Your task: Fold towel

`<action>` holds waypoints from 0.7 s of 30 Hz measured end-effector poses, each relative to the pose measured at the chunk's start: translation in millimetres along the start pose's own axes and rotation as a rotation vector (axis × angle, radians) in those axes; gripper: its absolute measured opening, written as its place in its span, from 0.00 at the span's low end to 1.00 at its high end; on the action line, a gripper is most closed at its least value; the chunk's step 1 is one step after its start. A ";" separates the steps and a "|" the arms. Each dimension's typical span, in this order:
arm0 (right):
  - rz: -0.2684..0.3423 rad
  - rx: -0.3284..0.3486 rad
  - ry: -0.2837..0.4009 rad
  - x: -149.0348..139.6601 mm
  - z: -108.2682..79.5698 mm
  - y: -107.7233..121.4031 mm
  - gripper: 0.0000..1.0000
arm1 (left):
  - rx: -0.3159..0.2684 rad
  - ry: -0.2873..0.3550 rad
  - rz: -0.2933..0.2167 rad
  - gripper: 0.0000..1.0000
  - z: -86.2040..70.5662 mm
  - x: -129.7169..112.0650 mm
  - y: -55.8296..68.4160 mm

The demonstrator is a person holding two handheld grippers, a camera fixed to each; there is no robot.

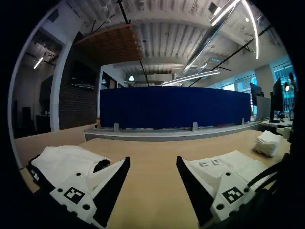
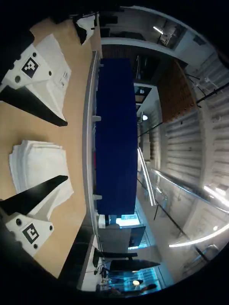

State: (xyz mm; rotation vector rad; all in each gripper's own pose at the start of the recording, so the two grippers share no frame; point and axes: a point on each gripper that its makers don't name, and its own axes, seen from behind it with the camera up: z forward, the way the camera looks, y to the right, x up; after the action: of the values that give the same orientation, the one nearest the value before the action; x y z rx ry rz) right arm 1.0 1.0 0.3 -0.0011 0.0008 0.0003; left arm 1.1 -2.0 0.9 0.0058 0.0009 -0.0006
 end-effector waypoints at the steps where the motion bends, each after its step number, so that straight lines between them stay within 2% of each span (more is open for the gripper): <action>1: 0.001 -0.003 0.002 2.8 0.9 2.9 1.00 | 0.001 0.001 0.000 0.90 0.0 0.3 -0.6; 5: 0.005 -0.020 0.026 19.7 1.2 12.5 1.00 | -0.002 0.020 0.002 0.90 -0.9 7.8 -0.8; 9: 0.009 -0.033 0.040 48.9 -1.8 15.6 1.00 | -0.008 0.033 -0.010 0.90 -1.6 28.6 -2.3; 14: 0.011 -0.026 0.035 91.0 -4.9 11.8 1.00 | 0.004 0.030 -0.023 0.90 -1.6 71.0 -9.8; 18: -0.004 -0.028 0.026 122.9 -6.2 10.6 1.00 | 0.015 0.031 0.001 0.90 -3.5 111.0 -11.3; 21: -0.013 -0.020 0.021 143.6 -7.9 7.6 1.00 | 0.014 0.027 0.017 0.90 -6.5 138.0 -7.7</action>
State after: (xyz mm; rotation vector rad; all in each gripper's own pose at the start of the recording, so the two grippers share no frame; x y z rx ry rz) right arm 144.6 8.7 -7.7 -0.0207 0.0216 -0.0132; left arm 139.2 -9.7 -5.7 0.0194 0.0280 0.0164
